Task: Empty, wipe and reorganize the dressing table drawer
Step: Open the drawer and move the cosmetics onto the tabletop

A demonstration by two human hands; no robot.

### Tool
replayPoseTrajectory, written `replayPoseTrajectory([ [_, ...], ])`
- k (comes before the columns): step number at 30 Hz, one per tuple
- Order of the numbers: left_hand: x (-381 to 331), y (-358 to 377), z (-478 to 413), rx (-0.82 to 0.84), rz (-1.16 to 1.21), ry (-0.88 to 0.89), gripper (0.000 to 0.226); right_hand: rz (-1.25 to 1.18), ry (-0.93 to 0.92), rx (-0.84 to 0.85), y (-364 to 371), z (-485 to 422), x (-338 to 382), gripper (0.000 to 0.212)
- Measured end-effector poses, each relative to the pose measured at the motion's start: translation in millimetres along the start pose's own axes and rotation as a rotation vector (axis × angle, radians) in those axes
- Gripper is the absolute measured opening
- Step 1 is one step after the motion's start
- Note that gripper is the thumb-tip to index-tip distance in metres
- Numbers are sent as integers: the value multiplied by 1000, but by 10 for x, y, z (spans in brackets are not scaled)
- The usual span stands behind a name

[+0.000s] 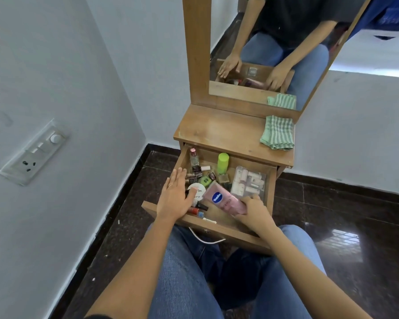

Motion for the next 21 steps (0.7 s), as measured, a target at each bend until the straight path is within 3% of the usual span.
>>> replayPoseTrajectory([
  [7, 51, -14, 36, -39, 49, -13, 69, -335, -107, -254, -640, -109, 227, 36],
  [12, 62, -23, 42, -62, 83, -27, 71, -617, -197, -387, -1290, -701, 766, 40],
  [21, 80, -26, 16, -63, 86, -60, 72, -535, -234, -576, -1549, -2019, 1106, 43],
])
Point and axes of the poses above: each hand's wrist, its own z-axis away from the middle knuckle, its own y-axis out of the palm, x = y × z, the point moved 8 cm from there along -z, towards the middle knuckle, and after that the axes turned 9 degrees about -y, right-handed, at the moved point
